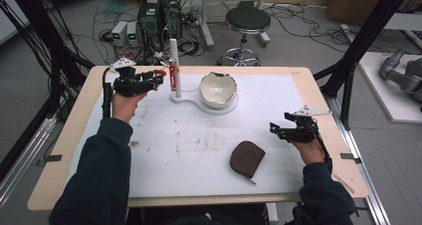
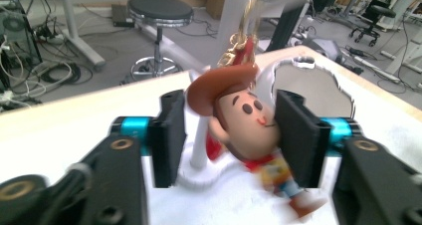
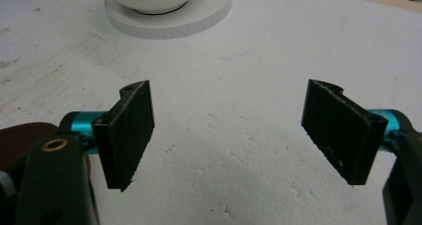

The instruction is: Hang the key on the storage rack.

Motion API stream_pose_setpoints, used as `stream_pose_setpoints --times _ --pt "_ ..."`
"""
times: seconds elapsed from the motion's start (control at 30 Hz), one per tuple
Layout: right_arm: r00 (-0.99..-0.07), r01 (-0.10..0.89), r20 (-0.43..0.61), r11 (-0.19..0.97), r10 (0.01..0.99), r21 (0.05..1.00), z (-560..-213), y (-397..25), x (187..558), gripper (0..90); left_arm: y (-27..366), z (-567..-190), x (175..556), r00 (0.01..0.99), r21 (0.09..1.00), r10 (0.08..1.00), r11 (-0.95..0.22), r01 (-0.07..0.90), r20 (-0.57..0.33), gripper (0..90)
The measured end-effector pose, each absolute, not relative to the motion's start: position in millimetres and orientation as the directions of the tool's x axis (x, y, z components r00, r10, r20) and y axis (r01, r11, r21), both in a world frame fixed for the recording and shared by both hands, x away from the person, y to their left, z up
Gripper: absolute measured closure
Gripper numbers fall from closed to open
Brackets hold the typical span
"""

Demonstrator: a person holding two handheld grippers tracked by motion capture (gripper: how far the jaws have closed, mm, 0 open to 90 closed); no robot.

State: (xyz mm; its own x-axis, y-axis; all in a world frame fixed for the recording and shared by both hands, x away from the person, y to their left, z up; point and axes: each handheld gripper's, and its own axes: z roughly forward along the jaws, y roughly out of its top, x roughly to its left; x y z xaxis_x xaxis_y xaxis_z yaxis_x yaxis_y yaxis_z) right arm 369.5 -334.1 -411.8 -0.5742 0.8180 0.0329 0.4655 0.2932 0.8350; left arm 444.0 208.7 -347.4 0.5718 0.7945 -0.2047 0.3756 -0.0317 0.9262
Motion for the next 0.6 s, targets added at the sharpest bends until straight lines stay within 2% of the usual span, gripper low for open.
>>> stream_pose_setpoints --times 0.2,0.3,0.33,0.4,0.5,0.6 --pt "-0.574 0.466 0.03 0.296 0.818 0.834 -412 -334 369 21.1 214 -364 426 0.578 0.933 0.788 -0.013 0.36 -0.212 43.7" --pt "-0.575 0.466 0.027 0.299 0.818 0.833 -412 -334 369 21.1 217 -375 416 0.571 0.93 0.792 -0.013 0.367 -0.215 38.4" --pt "-0.576 0.466 0.026 0.302 0.817 0.831 -412 -334 369 21.1 218 -379 412 0.566 0.932 0.8 -0.023 0.361 -0.2 33.3" --pt "-0.578 0.466 0.025 0.304 0.816 0.831 -412 -334 369 21.1 221 -390 404 0.558 0.936 0.808 -0.022 0.351 -0.19 31.9" --pt "-0.579 0.464 0.023 0.307 0.815 0.831 -412 -333 369 21.1 226 -400 394 0.576 0.945 0.795 -0.015 0.327 -0.187 17.6" --pt "-0.584 0.465 0.018 0.317 0.811 0.826 -412 -332 368 21.1 231 -408 380 0.589 0.955 0.796 -0.049 0.293 -0.14 17.5"
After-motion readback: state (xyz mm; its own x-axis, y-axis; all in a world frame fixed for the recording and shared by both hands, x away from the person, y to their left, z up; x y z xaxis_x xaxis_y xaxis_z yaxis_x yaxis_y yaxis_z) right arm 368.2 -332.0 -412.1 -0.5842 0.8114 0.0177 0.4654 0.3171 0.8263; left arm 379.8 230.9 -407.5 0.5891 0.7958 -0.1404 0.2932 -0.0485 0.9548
